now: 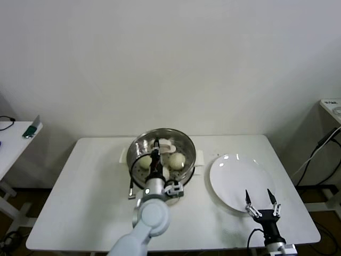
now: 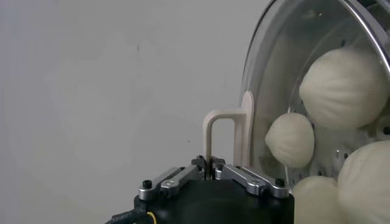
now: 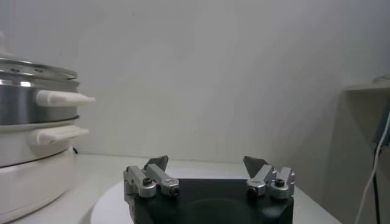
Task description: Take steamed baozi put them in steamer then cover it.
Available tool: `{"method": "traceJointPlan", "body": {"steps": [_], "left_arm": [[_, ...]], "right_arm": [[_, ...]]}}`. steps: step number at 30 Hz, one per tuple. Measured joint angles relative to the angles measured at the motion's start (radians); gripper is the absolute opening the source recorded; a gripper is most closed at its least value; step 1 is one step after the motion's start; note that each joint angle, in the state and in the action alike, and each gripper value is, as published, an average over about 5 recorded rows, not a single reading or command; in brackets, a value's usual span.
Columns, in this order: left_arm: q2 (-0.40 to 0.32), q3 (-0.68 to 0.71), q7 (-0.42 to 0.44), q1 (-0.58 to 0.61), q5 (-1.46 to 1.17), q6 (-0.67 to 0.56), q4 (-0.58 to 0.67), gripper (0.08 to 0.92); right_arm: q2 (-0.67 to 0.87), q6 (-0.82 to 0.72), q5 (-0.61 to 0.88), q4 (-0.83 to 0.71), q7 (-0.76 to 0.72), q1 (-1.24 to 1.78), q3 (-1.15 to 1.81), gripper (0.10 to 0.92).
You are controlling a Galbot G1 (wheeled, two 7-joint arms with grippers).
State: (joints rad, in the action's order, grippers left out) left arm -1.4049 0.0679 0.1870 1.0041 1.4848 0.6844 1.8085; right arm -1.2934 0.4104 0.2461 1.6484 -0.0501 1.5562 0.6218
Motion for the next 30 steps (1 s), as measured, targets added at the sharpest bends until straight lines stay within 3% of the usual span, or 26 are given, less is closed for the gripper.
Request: {"method": "traceJointPlan", "body": {"steps": [18,22,30], "left_arm": [[-0.002,0.004,0.009,-0.006,0.014,-0.003,-0.022,0.144],[0.005,0.006,0.019,-0.009,0.015,-0.003,-0.02,0.221],[0.021,0.015,0.046,-0.006,-0.001,0.001,0.013,0.454]], "right_arm": [[-0.014,0.005,-0.029,-0.002,0.002,-0.003,-0.003,0.823],[-0.014,0.005,-0.033,-0.002,0.002,-0.004,-0.002,0.823],[-0.014,-0.001,-0.035,-0.001,-0.001,-0.009,-0.003,0.823]]}}
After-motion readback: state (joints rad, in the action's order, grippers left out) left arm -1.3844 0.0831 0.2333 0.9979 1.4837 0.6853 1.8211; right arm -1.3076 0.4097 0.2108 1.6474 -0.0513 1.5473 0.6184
